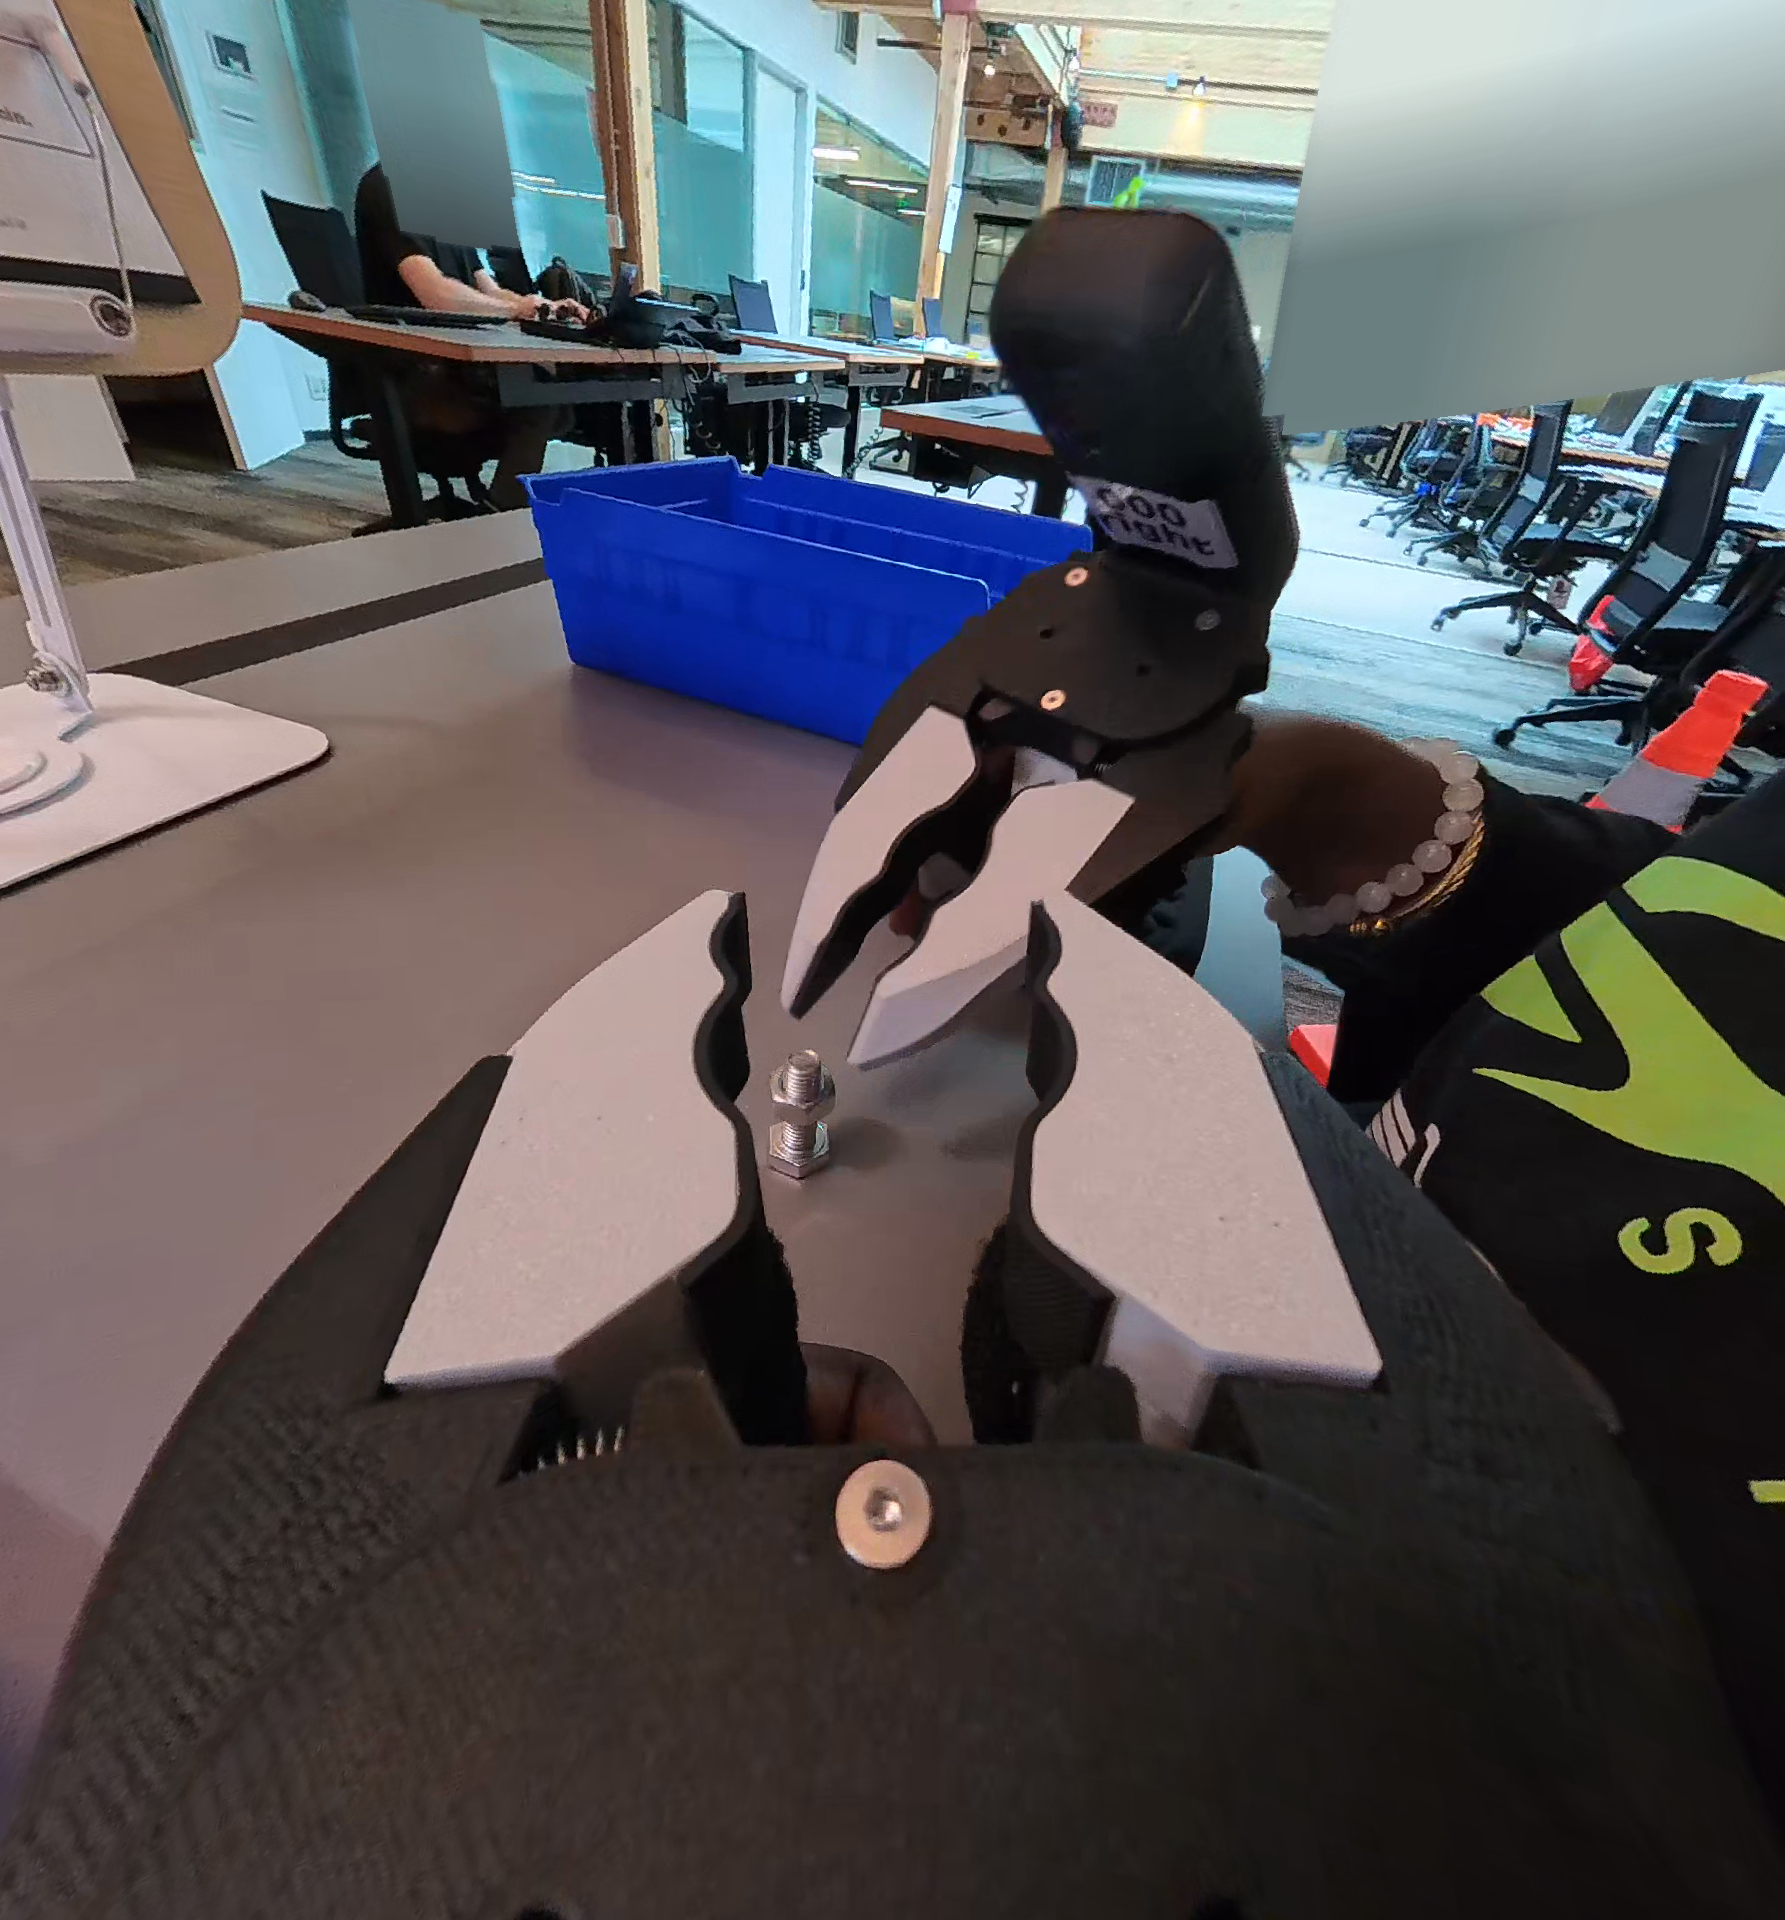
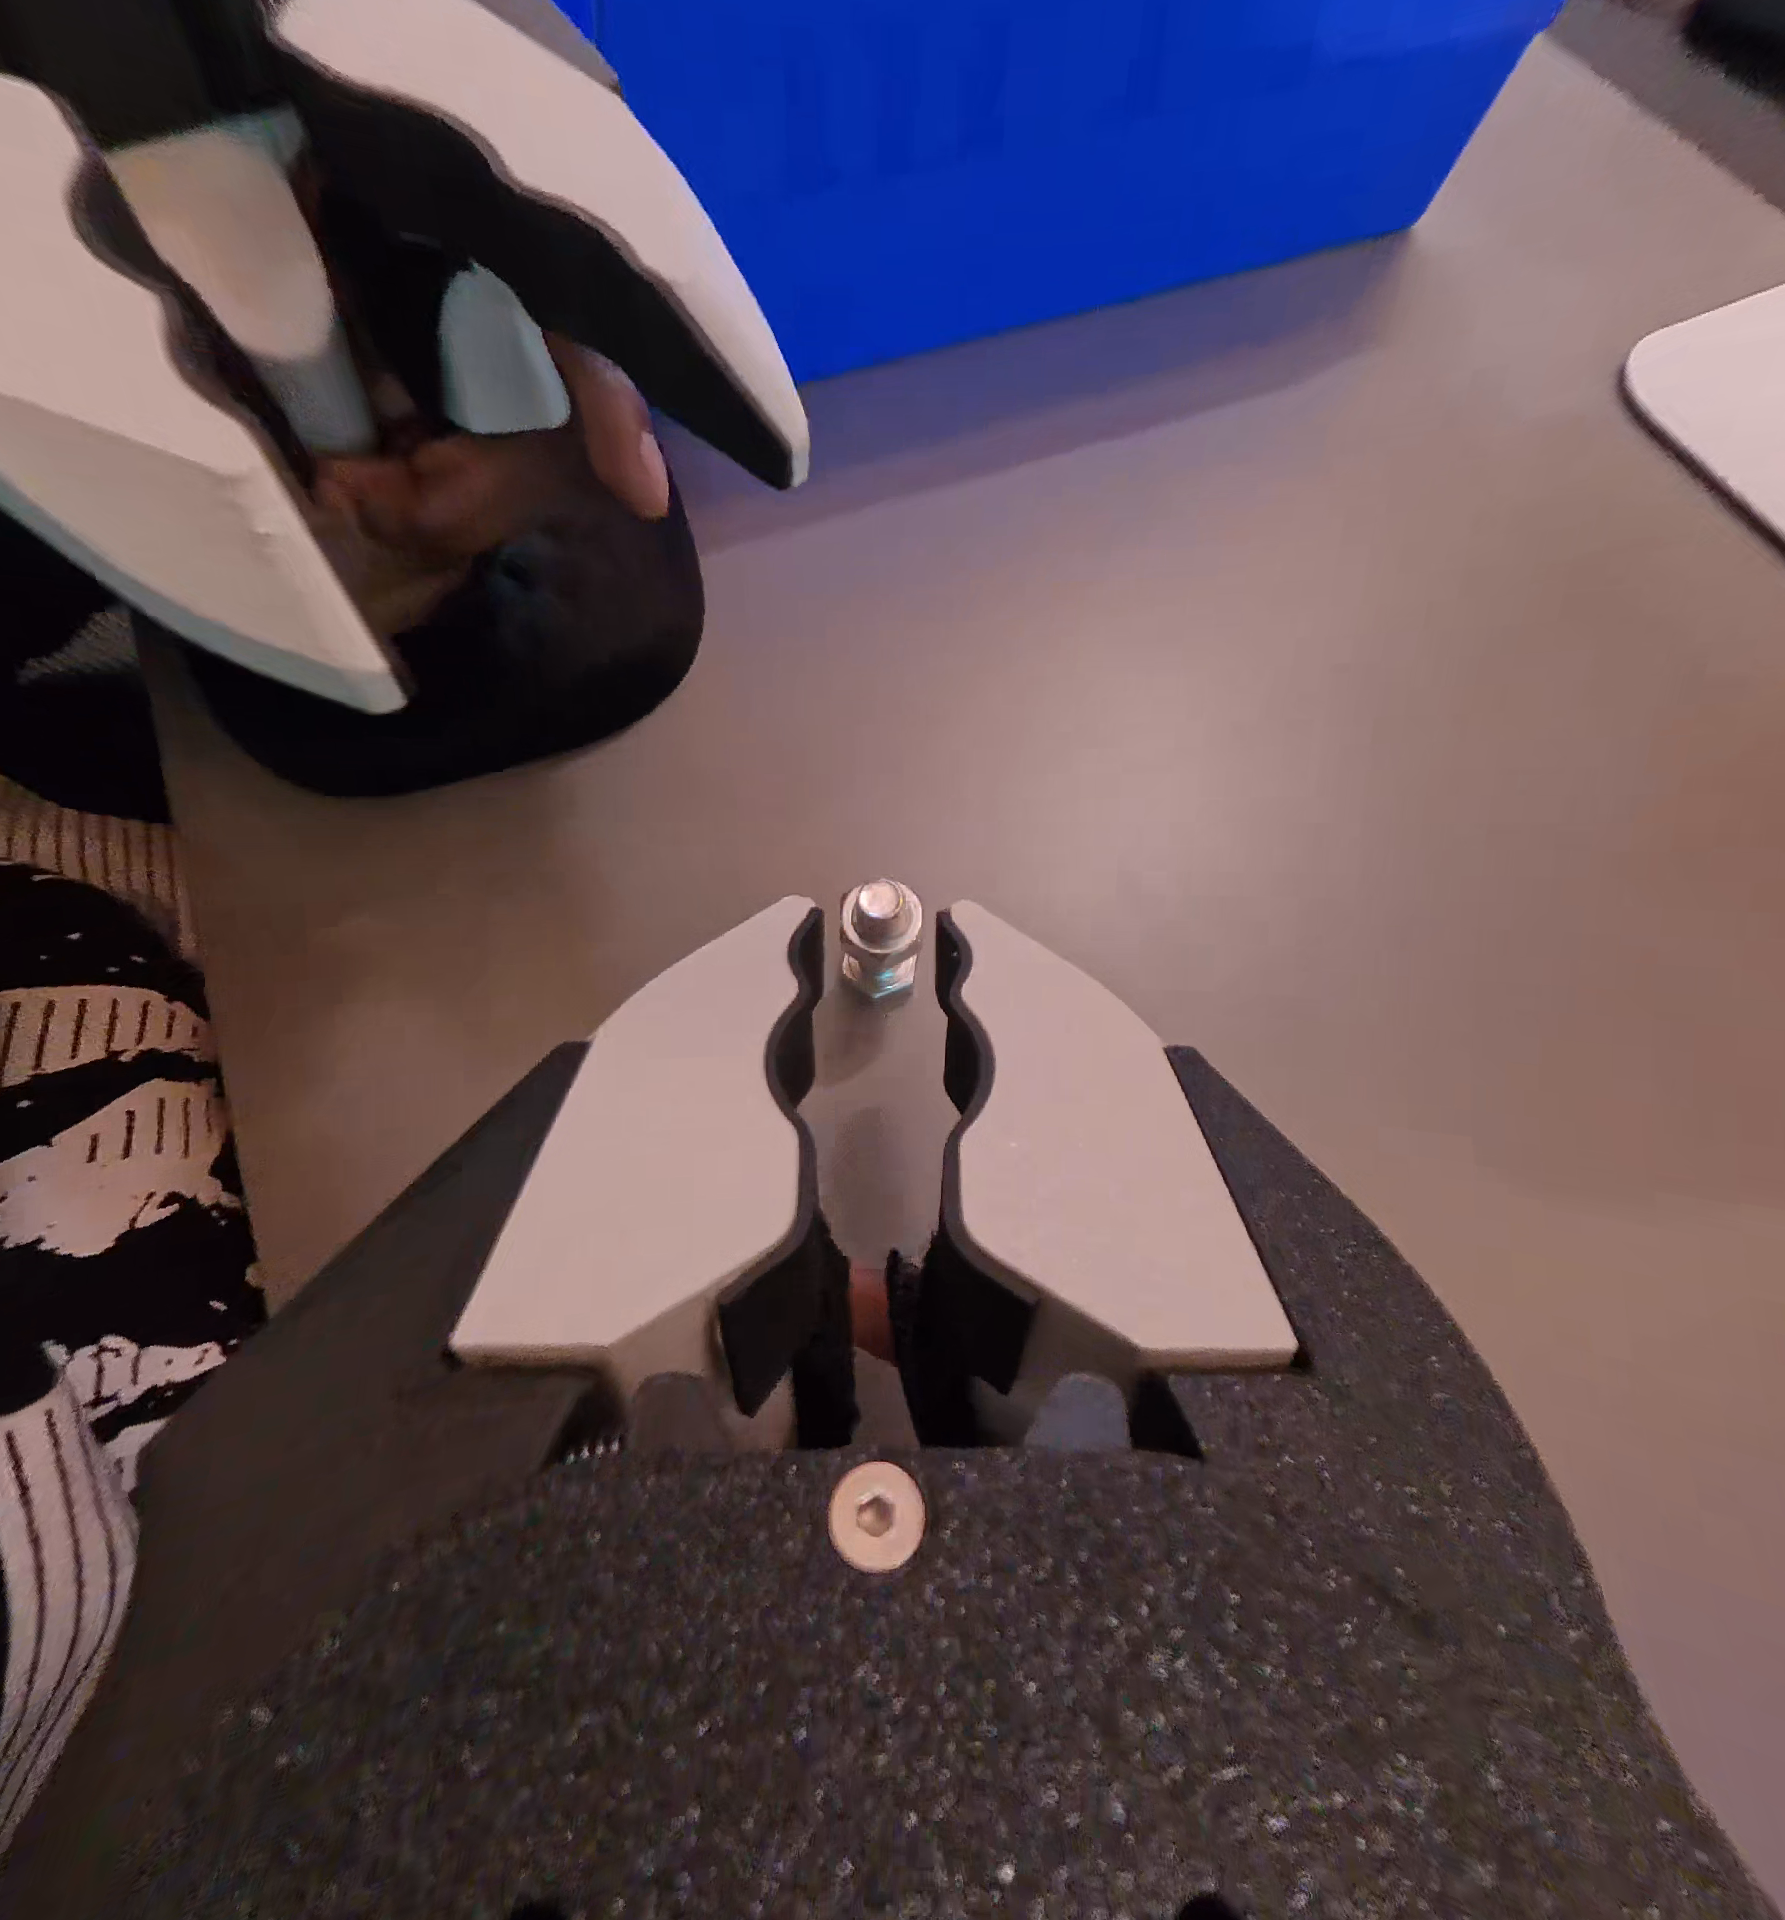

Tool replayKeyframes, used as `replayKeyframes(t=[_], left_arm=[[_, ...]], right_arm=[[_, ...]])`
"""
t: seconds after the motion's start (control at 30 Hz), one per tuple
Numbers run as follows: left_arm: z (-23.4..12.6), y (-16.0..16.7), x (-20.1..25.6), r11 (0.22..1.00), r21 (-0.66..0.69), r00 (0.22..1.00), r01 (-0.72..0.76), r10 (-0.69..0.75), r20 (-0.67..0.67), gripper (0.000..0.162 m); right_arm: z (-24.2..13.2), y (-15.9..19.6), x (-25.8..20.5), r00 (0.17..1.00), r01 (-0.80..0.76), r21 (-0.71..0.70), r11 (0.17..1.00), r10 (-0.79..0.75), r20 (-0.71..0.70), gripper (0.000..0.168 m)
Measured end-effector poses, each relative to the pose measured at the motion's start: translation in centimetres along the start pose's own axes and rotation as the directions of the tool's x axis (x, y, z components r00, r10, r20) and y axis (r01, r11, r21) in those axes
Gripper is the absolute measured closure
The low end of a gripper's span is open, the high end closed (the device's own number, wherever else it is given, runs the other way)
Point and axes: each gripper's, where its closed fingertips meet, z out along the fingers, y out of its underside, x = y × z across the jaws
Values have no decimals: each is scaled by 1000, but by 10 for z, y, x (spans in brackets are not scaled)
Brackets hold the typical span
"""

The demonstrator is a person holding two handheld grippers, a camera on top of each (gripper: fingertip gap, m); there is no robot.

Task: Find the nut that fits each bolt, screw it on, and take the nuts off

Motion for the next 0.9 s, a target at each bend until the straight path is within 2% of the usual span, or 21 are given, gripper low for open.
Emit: replayKeyframes(t=[0.33,0.4,0.53,0.67,0.9], left_arm=[[-2,-1,-2,999,22,1000,27,-27,-3,111],[0,1,-3,1000,2,1000,15,-15,10,111],[9,6,-3,996,-58,996,-66,69,58,111],[22,7,-8,983,-101,977,-154,167,132,111],[38,0,6,983,-49,977,-178,182,110,123]], right_arm=[[9,3,4,1000,18,-50,999,-19,-19,158],[0,-2,8,1000,5,-25,1000,-5,-26,159],[-33,-30,6,998,-46,83,995,43,46,159],[-60,-55,-4,995,-34,150,988,19,97,159],[-72,-71,-13,997,2,169,986,-16,81,159]])
